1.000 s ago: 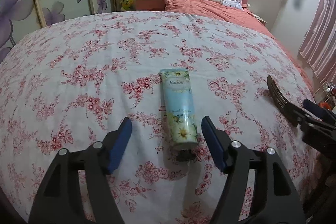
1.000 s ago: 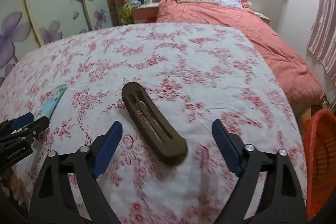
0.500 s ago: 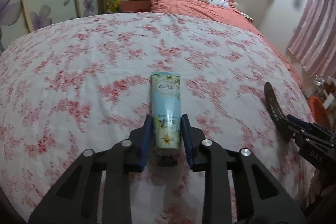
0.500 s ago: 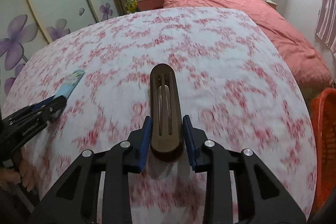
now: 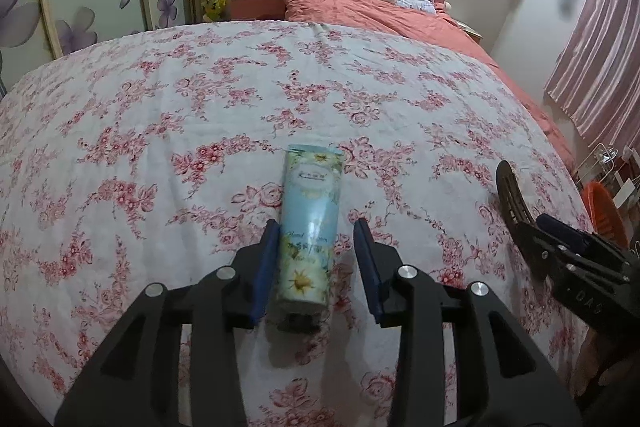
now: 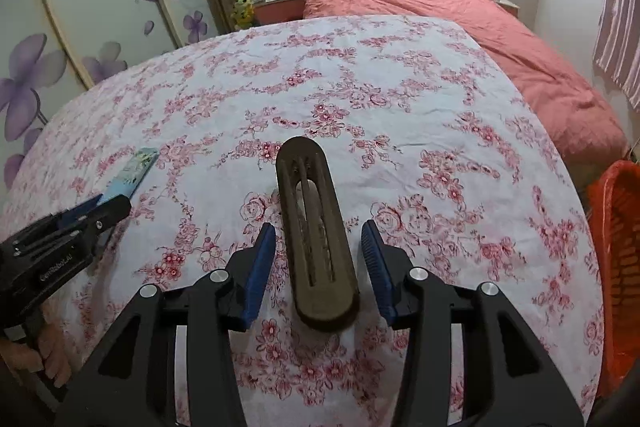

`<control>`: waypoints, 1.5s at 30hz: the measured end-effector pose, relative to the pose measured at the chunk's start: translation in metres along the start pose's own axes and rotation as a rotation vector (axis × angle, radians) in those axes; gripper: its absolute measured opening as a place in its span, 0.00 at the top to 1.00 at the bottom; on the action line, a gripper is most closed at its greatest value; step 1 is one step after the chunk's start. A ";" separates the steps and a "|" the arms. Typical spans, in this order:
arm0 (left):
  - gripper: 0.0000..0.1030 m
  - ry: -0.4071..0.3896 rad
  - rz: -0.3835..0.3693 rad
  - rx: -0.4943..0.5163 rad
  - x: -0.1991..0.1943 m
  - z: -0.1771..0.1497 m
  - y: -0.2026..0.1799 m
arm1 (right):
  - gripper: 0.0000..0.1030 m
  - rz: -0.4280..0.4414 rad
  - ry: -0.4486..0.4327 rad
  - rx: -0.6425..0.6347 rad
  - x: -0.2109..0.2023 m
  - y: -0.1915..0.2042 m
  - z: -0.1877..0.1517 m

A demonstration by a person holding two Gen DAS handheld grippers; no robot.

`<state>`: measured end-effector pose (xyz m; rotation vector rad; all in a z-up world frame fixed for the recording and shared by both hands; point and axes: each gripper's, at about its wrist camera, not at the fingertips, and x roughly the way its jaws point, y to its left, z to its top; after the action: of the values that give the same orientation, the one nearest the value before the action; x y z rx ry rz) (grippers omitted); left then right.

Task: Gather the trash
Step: 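Lift the lotion tube with the left tool while the right tool lifts the comb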

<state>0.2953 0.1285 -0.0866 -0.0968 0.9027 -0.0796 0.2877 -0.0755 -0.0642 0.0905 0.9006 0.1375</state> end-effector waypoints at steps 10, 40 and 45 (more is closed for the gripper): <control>0.63 -0.006 0.010 0.005 0.001 0.000 -0.002 | 0.63 -0.052 -0.012 -0.033 0.002 0.001 -0.001; 0.59 -0.008 -0.004 -0.020 -0.002 -0.002 0.003 | 0.62 -0.078 -0.012 -0.034 0.001 0.002 -0.003; 0.59 -0.008 -0.005 -0.021 -0.002 -0.002 0.003 | 0.62 -0.076 -0.012 -0.032 0.001 0.002 -0.003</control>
<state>0.2923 0.1317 -0.0870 -0.1185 0.8954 -0.0744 0.2860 -0.0732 -0.0664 0.0274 0.8887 0.0808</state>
